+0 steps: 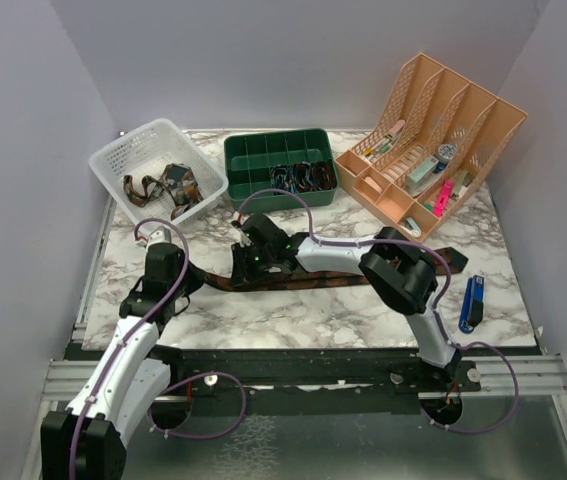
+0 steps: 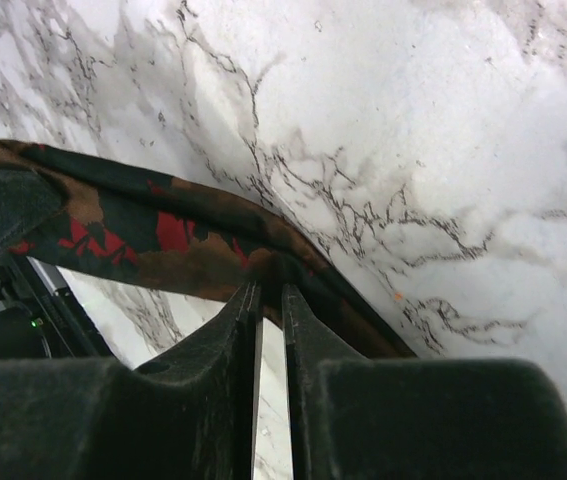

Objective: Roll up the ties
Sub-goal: Roll the tie at the center of the board.

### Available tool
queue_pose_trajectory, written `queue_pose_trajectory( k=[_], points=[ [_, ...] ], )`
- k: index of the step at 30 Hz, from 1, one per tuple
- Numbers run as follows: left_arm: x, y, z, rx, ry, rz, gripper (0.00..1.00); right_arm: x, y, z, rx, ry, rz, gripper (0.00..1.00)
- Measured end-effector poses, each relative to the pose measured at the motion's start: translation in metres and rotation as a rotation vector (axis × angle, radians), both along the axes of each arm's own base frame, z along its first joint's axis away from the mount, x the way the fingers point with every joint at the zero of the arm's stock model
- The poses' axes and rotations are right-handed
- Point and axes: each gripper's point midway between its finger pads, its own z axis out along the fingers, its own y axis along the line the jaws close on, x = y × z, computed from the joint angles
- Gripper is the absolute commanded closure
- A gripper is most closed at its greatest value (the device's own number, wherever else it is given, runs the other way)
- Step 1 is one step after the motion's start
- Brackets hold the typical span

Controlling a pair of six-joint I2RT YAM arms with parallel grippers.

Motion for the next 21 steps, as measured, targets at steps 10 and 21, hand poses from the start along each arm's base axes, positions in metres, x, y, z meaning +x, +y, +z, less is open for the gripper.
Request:
queue_pose_trajectory(
  k=[10, 21],
  points=[
    [0.008, -0.009, 0.011, 0.05, -0.01, -0.062, 1.0, 0.02, -0.038, 0.055, -0.009, -0.125, -0.097, 0.79],
    [0.011, -0.046, 0.019, 0.14, -0.024, -0.225, 1.0, 0.004, -0.136, 0.004, -0.182, -0.078, -0.267, 0.8]
  ],
)
